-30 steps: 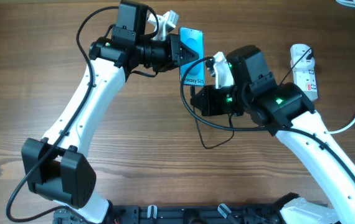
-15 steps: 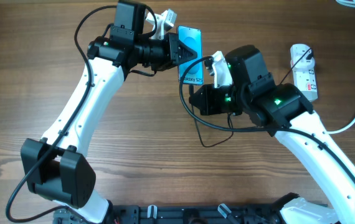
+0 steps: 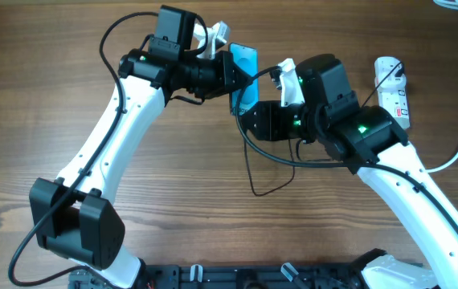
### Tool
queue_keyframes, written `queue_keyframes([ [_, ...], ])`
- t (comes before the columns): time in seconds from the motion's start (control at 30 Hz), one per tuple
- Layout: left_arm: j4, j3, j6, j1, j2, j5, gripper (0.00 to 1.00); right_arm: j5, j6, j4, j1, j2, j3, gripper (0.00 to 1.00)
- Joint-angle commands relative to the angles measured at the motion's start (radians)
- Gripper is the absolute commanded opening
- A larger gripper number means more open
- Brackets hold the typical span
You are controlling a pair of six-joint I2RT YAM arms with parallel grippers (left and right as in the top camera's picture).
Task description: Plug charger to phone and switch on socket
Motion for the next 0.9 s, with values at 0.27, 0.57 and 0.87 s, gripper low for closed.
queue_keyframes([
  [0.27,-0.061,0.002,0.375,0.001,-0.013,0.295,0.04,0.01,0.047,-0.146,-0.209,-0.084,0.019,0.99],
  [0.57,0.045,0.002,0.464,0.038,-0.013,0.69,0.04,0.011,-0.032,-0.291,-0.369,-0.089,0.019,1.0],
  [0.87,0.049,0.002,0.465,0.044,-0.013,0.69,0.04,0.011,-0.031,-0.296,-0.369,-0.089,0.019,1.0],
])
